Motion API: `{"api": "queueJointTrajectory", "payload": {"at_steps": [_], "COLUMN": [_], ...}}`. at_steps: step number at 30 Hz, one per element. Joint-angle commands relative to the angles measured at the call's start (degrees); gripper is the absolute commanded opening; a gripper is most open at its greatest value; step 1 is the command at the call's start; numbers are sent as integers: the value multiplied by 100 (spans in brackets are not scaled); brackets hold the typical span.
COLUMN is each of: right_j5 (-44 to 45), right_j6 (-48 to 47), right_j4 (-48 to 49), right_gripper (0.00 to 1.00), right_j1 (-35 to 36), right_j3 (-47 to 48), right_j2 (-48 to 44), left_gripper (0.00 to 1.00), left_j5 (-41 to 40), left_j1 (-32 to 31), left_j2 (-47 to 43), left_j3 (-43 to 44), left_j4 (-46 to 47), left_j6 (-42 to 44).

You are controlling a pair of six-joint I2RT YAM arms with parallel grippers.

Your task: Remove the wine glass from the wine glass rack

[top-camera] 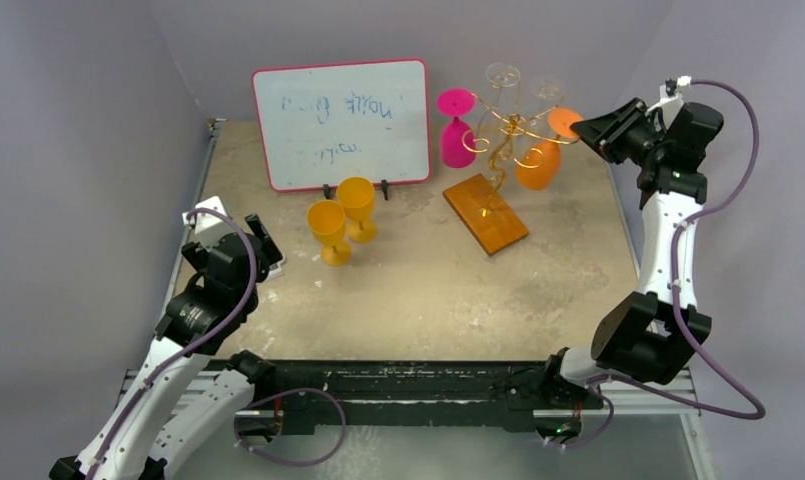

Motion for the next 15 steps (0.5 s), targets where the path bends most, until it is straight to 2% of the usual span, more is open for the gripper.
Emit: {"api": "queueJointTrajectory", "payload": {"at_steps": [1, 12, 15], "right_j5": [360, 844, 835], "right_j6": [-102, -97, -93], "right_j4": [-9, -125, -102], "right_gripper": [32, 24, 17], "right_j1": [18, 16, 20], "right_j3": [136, 205, 176], "right_j2": [-136, -282, -315], "left_gripper": [83, 83, 83], "left_j5": [-121, -104, -98], "left_j1": [22, 22, 18], "left_j2": [0, 21, 28], "left_j3": [1, -2, -3], "left_j4": [220, 228, 230], "left_j6": [-37, -36, -32]}}
